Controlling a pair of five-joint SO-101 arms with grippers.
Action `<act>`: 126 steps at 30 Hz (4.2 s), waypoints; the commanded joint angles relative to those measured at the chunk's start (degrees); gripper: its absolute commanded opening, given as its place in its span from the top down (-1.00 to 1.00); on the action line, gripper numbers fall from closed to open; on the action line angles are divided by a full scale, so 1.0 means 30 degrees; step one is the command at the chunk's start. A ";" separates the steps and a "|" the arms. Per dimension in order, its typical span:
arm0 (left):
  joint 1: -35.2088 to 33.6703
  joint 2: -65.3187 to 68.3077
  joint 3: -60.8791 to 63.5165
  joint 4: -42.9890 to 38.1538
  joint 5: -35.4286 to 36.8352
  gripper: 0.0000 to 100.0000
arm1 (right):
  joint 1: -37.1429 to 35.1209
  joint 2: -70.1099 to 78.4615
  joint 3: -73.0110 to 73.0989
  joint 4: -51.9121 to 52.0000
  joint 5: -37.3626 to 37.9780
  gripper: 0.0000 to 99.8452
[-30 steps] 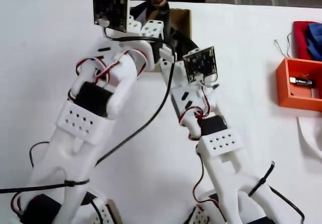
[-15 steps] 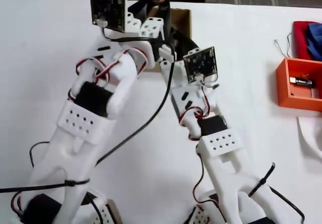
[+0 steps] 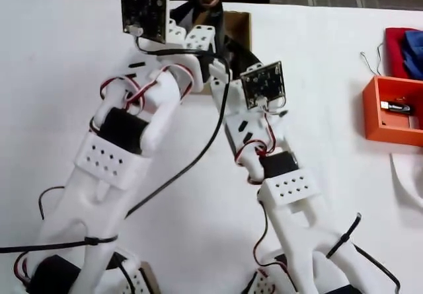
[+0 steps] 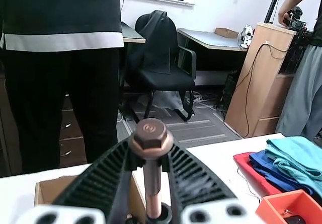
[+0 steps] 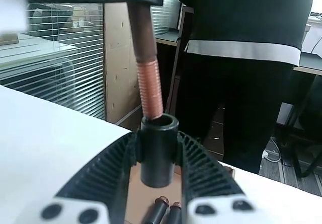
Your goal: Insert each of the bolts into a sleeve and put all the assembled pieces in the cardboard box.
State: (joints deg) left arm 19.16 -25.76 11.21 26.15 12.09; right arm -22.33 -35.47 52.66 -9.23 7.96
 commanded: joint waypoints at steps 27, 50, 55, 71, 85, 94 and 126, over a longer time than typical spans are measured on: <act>0.0996 -0.0088 0.0073 0.2168 0.0147 0.95 | 0.0015 -0.1538 -0.0205 -0.0484 0.1407 0.96; 0.0967 0.1758 -0.0132 0.4777 0.0147 0.43 | 0.0015 -0.1538 -0.0205 -0.0484 0.1407 0.96; 0.0498 0.1758 -0.1070 0.4835 0.0147 0.50 | 0.0015 -0.1538 -0.0205 -0.0484 0.1465 0.96; -0.3194 -0.2667 -0.4264 0.5919 0.0088 0.97 | 0.0015 -0.1333 -0.0205 -0.0484 0.1348 0.96; -1.3509 -0.3810 0.9275 0.5158 -0.4190 0.94 | 0.0278 0.6579 -1.5590 1.4989 -0.4864 0.96; -1.4330 -0.3810 1.8945 -0.3692 -0.8117 0.94 | 0.0220 2.0264 -3.3348 2.1495 -0.5040 0.96; -1.5179 -0.3780 2.1905 -0.5656 -0.6183 0.94 | -0.0806 3.3421 -4.0850 1.7978 -0.6711 0.96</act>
State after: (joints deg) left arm -26.11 -36.22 77.14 10.68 -6.64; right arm -24.18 65.80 -69.89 46.68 -12.09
